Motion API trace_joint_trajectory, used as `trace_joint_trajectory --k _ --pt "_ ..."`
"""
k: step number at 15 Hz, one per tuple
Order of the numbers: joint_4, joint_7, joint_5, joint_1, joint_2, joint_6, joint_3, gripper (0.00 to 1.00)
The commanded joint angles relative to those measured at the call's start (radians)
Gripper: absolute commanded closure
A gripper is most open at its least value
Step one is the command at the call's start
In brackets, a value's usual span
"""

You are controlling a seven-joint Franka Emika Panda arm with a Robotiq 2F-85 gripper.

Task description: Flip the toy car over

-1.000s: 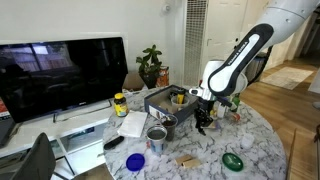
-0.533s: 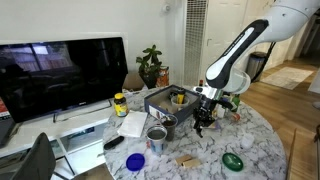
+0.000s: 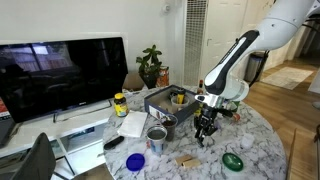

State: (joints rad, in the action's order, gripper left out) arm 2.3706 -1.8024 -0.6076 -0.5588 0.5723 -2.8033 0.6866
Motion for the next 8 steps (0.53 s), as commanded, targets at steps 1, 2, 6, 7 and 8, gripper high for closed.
trace_joint_trajectory --k 1,2,6,7,8 --pt "-0.023 -0.129 -0.073 -0.061 0.064 -0.014 0.054 0.93" --pt "-0.026 -0.156 -0.092 -0.073 0.072 -0.016 0.063 0.93" --pt "-0.043 -0.236 -0.149 -0.083 0.101 -0.014 0.063 0.93" --pt "-0.045 -0.235 -0.153 -0.069 0.100 -0.014 0.047 0.93" --pt "-0.045 -0.218 -0.148 -0.045 0.097 -0.021 0.022 0.93"
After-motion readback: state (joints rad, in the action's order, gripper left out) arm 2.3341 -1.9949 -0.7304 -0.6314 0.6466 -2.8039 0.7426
